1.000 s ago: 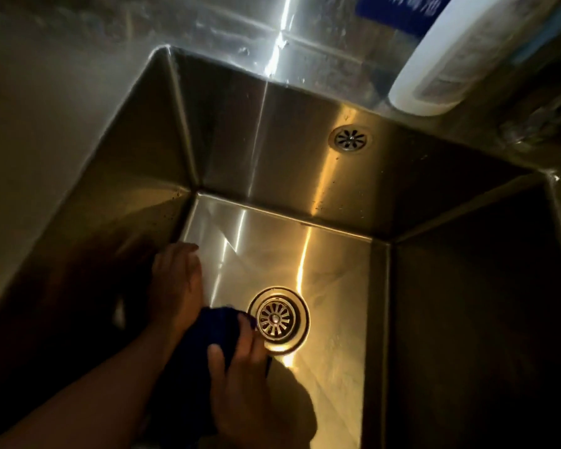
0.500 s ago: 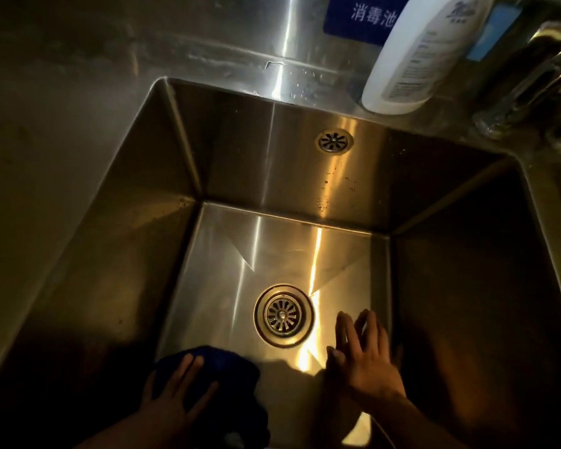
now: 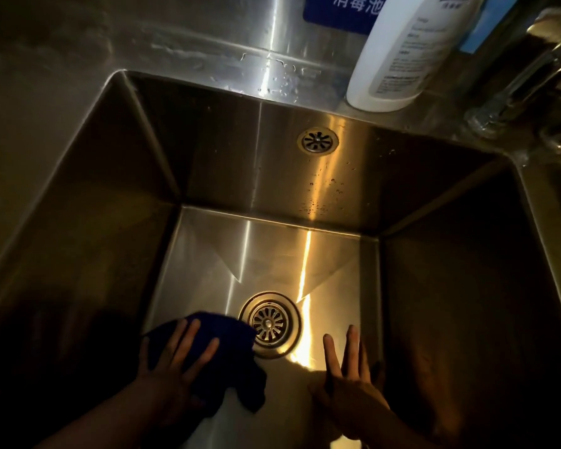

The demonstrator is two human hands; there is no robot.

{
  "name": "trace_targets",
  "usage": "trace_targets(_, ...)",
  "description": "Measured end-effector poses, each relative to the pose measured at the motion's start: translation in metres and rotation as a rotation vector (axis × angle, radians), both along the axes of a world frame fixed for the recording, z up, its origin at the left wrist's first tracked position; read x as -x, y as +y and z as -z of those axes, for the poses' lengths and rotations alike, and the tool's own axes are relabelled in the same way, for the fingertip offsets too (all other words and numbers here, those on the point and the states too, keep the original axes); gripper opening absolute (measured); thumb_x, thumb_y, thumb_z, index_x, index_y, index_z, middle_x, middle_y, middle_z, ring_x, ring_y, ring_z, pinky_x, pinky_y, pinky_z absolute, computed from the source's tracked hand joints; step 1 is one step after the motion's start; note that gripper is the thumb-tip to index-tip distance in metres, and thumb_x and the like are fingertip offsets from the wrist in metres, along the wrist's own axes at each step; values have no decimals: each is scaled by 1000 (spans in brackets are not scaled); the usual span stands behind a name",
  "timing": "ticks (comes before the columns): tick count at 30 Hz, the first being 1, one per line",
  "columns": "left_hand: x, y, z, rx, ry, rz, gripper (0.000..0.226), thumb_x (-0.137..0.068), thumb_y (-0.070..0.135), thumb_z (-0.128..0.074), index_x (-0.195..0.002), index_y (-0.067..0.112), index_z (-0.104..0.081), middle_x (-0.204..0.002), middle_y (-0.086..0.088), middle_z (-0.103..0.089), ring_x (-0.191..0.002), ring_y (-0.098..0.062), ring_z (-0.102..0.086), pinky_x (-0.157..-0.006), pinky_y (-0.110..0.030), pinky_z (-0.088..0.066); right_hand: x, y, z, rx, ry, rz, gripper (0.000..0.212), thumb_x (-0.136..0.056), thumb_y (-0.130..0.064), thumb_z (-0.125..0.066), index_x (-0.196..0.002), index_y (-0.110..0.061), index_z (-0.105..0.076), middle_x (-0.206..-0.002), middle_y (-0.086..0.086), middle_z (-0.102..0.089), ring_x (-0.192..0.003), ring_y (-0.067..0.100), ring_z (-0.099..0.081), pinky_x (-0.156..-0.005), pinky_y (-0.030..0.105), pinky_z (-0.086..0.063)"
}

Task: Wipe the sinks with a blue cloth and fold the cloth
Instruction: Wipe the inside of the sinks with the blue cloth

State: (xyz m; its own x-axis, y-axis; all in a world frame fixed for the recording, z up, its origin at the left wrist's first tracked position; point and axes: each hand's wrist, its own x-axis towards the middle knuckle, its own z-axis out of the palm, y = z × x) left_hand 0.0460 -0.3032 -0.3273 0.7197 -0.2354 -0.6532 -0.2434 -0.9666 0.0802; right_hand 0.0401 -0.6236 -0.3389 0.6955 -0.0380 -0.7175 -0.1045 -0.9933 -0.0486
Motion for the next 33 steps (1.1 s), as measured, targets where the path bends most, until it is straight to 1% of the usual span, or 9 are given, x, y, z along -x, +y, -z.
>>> trace_targets(2,-32,-10,7,9,194,-183,96,-79,76,-36,-143,38,25,-130,-6,59,-113,-20,60,-102,-72,10,2,-2,2,-27,-15,2,92,-82,-65,-37,-125,-51,43,-130,-4,62,-134,30,33,-116,50,-7)
trace_targets(6,-110,-24,5,24,257,-284,88,-88,71,-29,-132,39,40,-122,-4,63,-116,-25,54,-103,-72,13,7,-8,8,-75,-102,-19,96,-79,-64,-46,-130,-56,35,-136,-6,56,-134,29,34,-114,46,-7)
trace_targets(10,-173,-28,0,10,148,-320,89,-86,74,-28,-136,40,37,-140,-8,52,-133,-30,43,-107,-71,7,5,-9,11,-74,-68,-24,99,-75,-70,-45,-129,-54,37,-134,-6,58,-132,24,38,-114,52,0)
trace_targets(17,-193,-45,6,85,26,-458,89,-85,75,-26,-139,38,35,-144,-9,48,-134,-32,42,-106,-70,10,0,-5,-3,-29,-5,-1,103,-81,-69,-44,-133,-36,38,-132,3,59,-130,28,42,-111,52,10)
trace_targets(21,-188,-93,2,228,44,-529,92,-84,75,-26,-142,32,30,-144,-13,48,-133,-33,43,-104,-70,14,-19,21,-25,95,-62,-20,90,-86,-60,-40,-146,-32,21,-153,13,31,-145,36,12,-114,56,-3)
trace_targets(25,-177,-150,-14,546,75,-533,66,-96,56,-28,-150,37,5,-159,-6,21,-145,-22,23,-112,-60,5,-67,47,-44,-4,-638,-37,69,-84,-48,-40,-147,-21,-31,-150,17,-35,-133,36,-39,-109,59,-26)
trace_targets(28,-163,-124,-29,748,-371,-692,46,-97,30,-32,-142,20,-39,-147,-9,-42,-134,-30,-41,-111,-48,-31,-112,64,-30,-105,-616,-167,73,-87,-64,-33,-150,-35,-11,-160,12,-9,-145,39,-6,-112,62,-6)
trace_targets(30,-151,-89,-26,581,-605,-585,52,-92,30,-27,-134,9,-49,-141,-16,-48,-131,-35,-44,-108,-51,-35,-141,67,-13,-96,-544,-325,75,-84,-76,-23,-146,-46,6,-160,4,10,-145,35,14,-111,65,8)
trace_targets(33,-133,-42,-11,410,-634,-419,57,-89,32,-28,-131,1,-52,-142,-26,-43,-132,-43,-39,-107,-55,-34,-169,41,1,-50,-529,-389,76,-77,-84,-21,-142,-55,6,-161,-7,7,-147,28,8,-108,66,5)
